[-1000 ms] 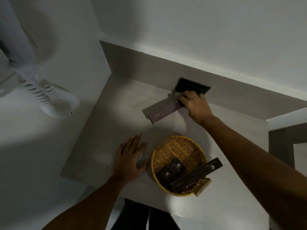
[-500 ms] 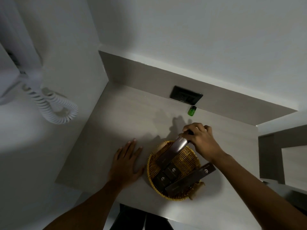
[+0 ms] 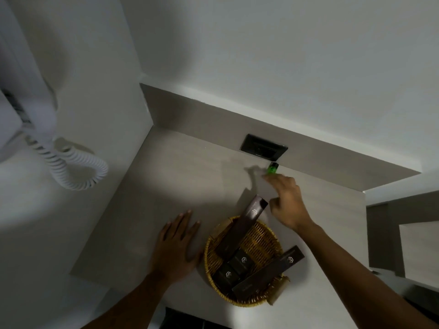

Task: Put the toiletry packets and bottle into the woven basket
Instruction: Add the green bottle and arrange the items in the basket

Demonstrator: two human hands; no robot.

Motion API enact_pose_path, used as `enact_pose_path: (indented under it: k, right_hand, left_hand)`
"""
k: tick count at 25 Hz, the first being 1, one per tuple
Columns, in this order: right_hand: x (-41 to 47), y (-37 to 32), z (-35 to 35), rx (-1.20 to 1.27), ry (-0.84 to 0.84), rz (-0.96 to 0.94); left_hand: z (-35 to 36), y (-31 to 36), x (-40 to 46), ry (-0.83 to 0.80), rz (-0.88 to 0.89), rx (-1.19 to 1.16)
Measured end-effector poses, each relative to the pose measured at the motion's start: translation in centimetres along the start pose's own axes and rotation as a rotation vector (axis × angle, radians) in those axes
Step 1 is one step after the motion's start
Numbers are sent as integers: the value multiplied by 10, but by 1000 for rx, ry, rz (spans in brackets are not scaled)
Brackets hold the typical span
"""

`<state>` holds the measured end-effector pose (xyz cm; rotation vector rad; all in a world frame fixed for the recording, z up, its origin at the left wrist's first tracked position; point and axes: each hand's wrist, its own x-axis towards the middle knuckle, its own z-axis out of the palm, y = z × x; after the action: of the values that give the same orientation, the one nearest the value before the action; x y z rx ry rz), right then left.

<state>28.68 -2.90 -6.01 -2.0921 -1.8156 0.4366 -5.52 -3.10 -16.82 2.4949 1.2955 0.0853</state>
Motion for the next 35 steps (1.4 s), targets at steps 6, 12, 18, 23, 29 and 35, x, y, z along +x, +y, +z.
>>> enact_pose_path:
  k: [6, 12, 18, 23, 29, 35]
  right_hand:
    - [78, 32, 20, 440, 56, 835]
    - [76, 30, 6, 470, 58, 784]
    - [-59, -24, -16, 568, 80, 393]
    - [-109, -39, 30, -35, -100, 346]
    - [-112, -35, 46, -202, -156, 381]
    - [-115, -40, 36, -175, -38, 309]
  left_hand:
    - [0, 0, -2, -13, -13, -1]
    - [0, -1, 0, -36, -6, 2]
    - [-6, 1, 1, -23, 21, -23]
    - [-12, 5, 2, -36, 18, -4]
    - [-13, 4, 2, -53, 19, 5]
    - [-15, 5, 1, -29, 24, -25]
